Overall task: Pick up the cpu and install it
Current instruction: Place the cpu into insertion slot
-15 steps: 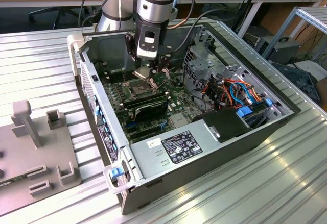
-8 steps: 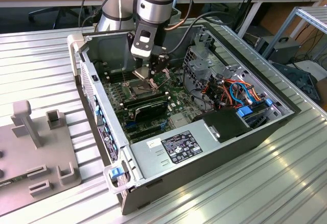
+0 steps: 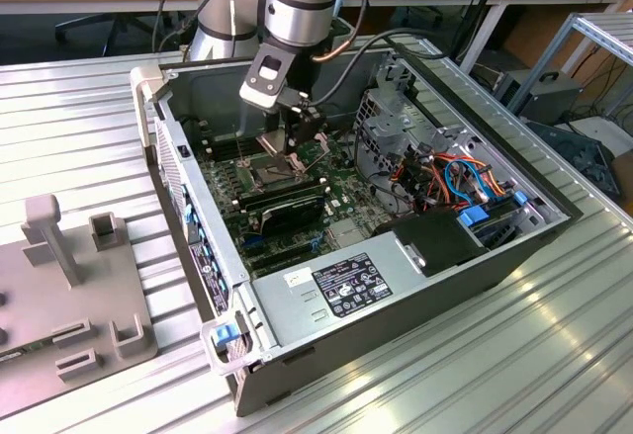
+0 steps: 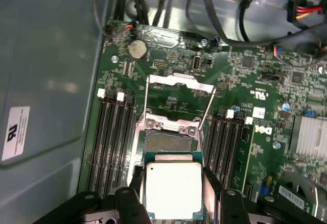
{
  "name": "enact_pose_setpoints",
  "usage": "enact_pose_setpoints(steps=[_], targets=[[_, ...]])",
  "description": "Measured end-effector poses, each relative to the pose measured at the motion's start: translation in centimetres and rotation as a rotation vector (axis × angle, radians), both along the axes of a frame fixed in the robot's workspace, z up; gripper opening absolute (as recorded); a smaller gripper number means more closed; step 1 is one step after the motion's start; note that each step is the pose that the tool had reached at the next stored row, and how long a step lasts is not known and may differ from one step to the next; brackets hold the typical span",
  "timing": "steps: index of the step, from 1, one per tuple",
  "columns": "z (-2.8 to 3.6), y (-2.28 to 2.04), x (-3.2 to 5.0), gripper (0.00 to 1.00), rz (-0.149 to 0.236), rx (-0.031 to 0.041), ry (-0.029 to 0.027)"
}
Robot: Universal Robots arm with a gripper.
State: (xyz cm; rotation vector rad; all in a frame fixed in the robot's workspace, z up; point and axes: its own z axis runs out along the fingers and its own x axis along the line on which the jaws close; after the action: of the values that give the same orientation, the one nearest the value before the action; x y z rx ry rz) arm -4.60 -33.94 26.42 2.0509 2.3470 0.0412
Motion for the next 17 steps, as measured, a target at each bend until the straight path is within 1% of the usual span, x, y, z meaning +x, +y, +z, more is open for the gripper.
enact_pose_setpoints(steps=[1, 2, 4, 6, 8, 11, 12, 13, 14, 17], targets=[[-0.01, 0.00, 0.00, 0.55, -0.018, 0.0000, 0.0000], [-0.04, 0.00, 0.00, 0.55, -0.052, 0.0000, 0.0000], [-0.06, 0.00, 0.00, 0.55, -0.094, 0.0000, 0.0000], [-0.10, 0.00, 0.00, 0.55, -0.147, 0.0000, 0.0000], [-0.12, 0.00, 0.00, 0.55, -0.180, -0.0001, 0.0000], [-0.14, 0.02, -0.01, 0.55, -0.186, 0.0001, -0.0001], [-0.34, 0.06, -0.04, 0.55, -0.113, 0.0002, -0.0035], [-0.59, 0.05, -0.11, 0.55, -0.105, -0.0008, -0.0033], [-0.87, 0.05, -0.11, 0.55, -0.105, -0.0005, -0.0035], [-0.88, 0.05, -0.11, 0.55, -0.105, -0.0007, -0.0033]])
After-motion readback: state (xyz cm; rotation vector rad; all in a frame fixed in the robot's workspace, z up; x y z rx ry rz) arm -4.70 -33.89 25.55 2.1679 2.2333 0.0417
